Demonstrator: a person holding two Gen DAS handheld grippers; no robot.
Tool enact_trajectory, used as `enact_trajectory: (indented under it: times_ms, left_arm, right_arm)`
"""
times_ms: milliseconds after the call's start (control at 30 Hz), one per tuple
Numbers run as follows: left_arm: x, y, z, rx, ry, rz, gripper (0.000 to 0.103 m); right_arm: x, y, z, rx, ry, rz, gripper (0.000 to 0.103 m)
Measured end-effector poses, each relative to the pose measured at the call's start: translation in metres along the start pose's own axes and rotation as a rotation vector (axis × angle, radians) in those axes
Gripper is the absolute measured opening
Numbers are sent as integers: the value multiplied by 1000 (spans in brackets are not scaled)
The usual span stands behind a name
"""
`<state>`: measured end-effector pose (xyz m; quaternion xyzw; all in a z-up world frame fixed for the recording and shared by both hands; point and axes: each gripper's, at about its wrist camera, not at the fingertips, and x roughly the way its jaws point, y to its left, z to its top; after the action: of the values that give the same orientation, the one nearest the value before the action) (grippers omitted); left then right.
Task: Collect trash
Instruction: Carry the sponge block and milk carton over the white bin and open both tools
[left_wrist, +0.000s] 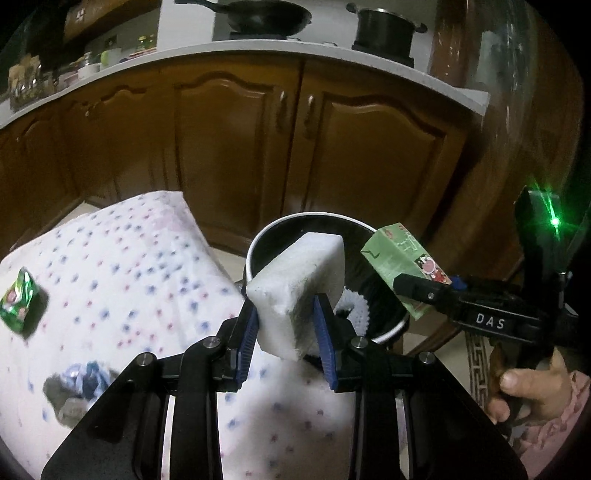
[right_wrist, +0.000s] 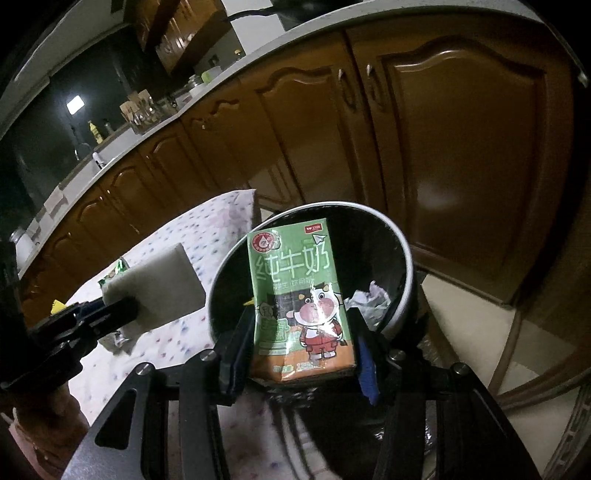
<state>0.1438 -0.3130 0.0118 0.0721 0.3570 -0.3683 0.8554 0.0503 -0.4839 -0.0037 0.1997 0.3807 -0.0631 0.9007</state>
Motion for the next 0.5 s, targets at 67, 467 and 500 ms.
enact_trajectory:
  times_ms: [67, 467, 500]
  left_arm:
    - [8, -3, 5, 8, 12, 3, 29]
    - [40, -11, 14, 32, 60, 12, 29]
    - [41, -12, 15, 34, 61, 13, 30]
  right_arm:
    - [3, -3, 2, -7, 8, -5, 49]
    - [14, -19, 12, -15, 36, -17, 49]
    - [14, -19, 13, -16, 38, -18, 49]
